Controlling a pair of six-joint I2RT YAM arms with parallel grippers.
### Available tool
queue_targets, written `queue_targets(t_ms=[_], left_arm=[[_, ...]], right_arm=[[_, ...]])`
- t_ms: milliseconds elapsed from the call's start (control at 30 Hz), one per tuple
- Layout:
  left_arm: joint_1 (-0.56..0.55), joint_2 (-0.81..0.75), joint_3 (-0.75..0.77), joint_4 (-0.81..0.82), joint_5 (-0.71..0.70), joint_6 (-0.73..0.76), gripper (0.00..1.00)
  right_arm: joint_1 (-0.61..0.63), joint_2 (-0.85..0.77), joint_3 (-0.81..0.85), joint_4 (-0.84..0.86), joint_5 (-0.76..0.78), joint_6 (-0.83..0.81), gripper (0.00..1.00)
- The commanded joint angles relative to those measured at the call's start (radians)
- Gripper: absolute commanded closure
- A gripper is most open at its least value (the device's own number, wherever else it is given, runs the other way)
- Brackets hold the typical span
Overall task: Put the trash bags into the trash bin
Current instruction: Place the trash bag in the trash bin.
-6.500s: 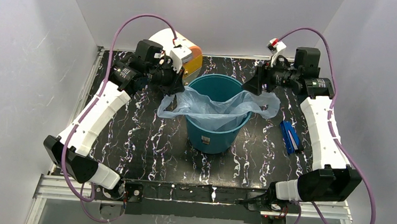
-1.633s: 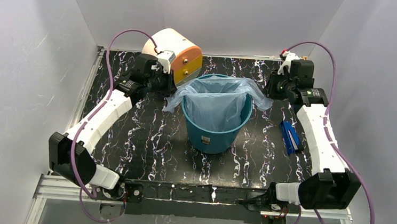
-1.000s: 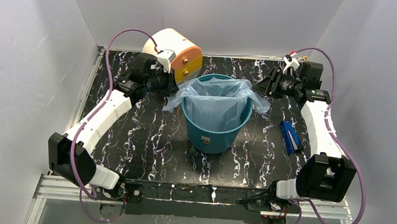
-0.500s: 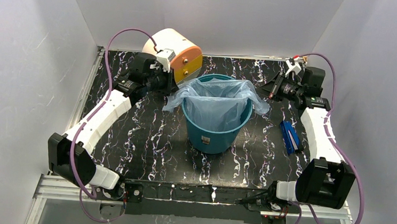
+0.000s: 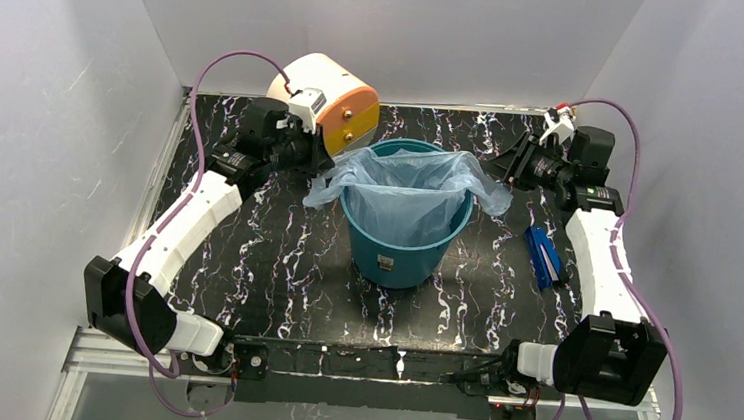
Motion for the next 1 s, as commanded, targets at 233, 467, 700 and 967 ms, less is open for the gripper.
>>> queue_targets(t_ms=[233, 467, 700, 967], left_arm=[[0.01, -0.052, 0.026, 0.056, 0.084, 0.0, 1.0], [0.011, -0.054, 0.084, 0.058, 0.092, 0.012, 1.0], [0.012, -0.058, 0.095, 0.052, 0.084, 0.016, 1.0], [0.012, -0.075, 0.092, 0.046, 0.083, 0.016, 1.0]], right_arm=[[-0.01, -0.061, 0.083, 0.114, -0.055, -0.035, 0.48], [0.013, -0.044, 0.159, 0.04, -0.02, -0.347, 0.33], [0.014, 0.019, 0.197, 0.052, -0.209, -0.455, 0.26], [0.013, 0.167, 0.31, -0.12, -0.427, -0.445, 0.25]])
